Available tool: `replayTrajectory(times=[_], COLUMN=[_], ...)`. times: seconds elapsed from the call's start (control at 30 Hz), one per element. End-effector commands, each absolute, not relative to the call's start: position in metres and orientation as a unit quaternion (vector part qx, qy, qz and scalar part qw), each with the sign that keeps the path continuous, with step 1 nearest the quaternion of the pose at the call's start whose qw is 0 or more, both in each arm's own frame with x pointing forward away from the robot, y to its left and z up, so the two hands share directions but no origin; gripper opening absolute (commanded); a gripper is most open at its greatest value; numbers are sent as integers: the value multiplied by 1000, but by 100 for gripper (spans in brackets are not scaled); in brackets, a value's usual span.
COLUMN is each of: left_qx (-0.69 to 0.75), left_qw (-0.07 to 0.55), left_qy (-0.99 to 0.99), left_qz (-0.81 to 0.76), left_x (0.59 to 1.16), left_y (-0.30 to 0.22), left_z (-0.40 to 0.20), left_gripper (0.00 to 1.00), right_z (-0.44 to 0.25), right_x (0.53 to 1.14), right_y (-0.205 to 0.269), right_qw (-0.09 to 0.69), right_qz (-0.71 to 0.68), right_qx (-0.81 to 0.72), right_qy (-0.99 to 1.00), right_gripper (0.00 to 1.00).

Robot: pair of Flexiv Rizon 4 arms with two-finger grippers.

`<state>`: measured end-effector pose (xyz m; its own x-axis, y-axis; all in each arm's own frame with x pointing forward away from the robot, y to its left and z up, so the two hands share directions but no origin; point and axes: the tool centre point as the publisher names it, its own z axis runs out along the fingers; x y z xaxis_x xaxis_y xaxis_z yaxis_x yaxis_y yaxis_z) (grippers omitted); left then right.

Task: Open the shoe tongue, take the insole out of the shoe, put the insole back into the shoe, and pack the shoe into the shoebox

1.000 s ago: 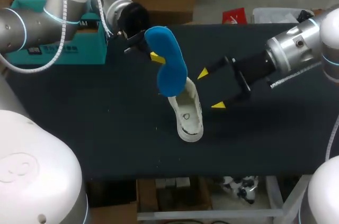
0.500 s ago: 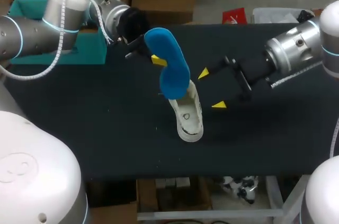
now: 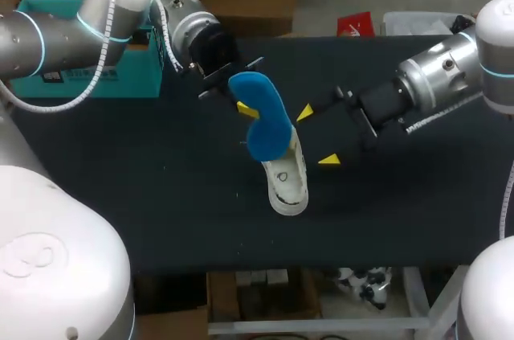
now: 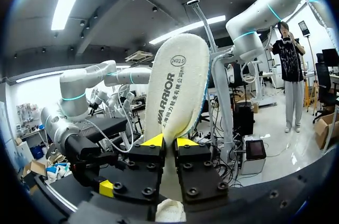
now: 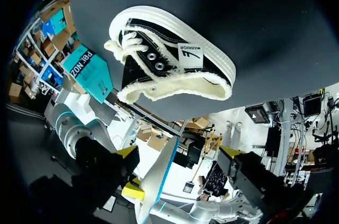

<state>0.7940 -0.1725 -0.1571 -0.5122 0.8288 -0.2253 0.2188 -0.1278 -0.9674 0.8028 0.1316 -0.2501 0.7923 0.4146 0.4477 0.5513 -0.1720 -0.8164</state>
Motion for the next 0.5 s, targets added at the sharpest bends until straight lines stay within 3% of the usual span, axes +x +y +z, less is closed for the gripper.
replayTrajectory(times=[0.03, 0.5], left_qx=[-448, -479], left_qw=[210, 129], left_qy=[-631, -658], left_qz=[597, 567], left_x=[786, 782], left_y=[-176, -178], left_z=[-161, -190], left_gripper=[0, 0], right_z=[-254, -262], right_x=[802, 791], right_y=[133, 144], right_qw=[569, 589], right_qz=[-59, -57], right_qx=[-758, -750], right_qy=[-314, -294], right_gripper=[100, 100])
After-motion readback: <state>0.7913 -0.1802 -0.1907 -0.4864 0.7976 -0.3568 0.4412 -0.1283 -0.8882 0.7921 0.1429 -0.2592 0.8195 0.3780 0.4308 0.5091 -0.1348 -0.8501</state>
